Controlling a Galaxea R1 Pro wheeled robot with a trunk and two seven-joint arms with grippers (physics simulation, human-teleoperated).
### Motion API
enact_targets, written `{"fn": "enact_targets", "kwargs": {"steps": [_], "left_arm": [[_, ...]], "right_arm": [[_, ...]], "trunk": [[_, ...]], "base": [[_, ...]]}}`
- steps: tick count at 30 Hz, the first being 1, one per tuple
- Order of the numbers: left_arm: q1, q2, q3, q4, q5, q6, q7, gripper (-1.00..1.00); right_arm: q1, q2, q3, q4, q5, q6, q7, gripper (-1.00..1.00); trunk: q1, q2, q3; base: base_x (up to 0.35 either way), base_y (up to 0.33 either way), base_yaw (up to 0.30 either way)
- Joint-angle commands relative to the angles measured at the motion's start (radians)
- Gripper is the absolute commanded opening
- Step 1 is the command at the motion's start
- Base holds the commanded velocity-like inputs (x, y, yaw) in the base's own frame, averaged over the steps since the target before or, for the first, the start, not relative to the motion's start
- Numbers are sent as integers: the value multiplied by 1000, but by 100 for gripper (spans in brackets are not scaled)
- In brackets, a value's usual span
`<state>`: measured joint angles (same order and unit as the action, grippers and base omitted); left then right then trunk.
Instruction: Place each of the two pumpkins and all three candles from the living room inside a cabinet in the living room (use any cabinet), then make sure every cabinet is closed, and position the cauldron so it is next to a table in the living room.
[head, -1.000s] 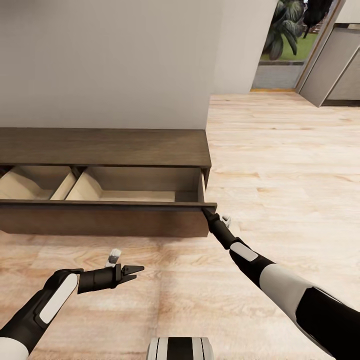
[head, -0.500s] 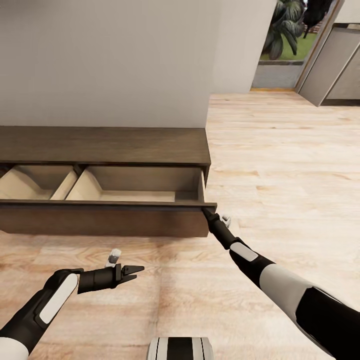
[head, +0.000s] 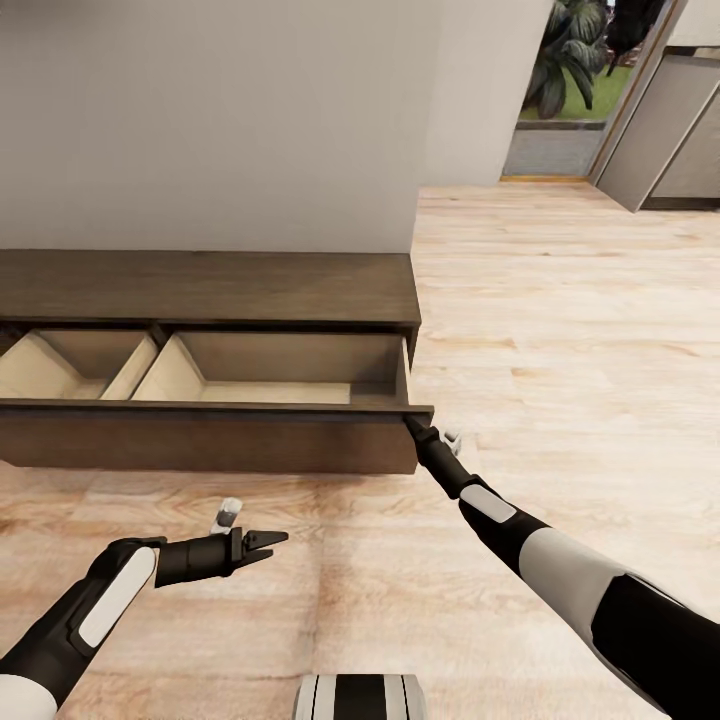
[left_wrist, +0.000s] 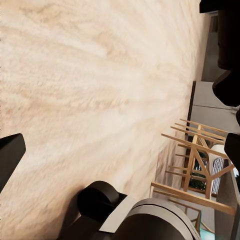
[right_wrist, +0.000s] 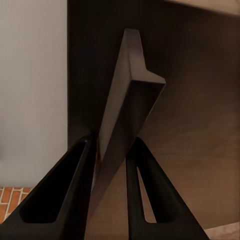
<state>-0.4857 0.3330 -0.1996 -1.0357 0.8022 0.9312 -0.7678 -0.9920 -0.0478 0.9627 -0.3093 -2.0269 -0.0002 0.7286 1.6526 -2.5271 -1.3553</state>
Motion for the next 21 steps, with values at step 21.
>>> {"fn": "enact_targets", "kwargs": {"steps": [21], "left_arm": [[-1,0,-1,0,3,3,-1,100]], "right_arm": [[-1,-1,7,9,-18,4,6,-100]], "trunk": [[0,0,-1]], "base": [[-52,0,0]]}}
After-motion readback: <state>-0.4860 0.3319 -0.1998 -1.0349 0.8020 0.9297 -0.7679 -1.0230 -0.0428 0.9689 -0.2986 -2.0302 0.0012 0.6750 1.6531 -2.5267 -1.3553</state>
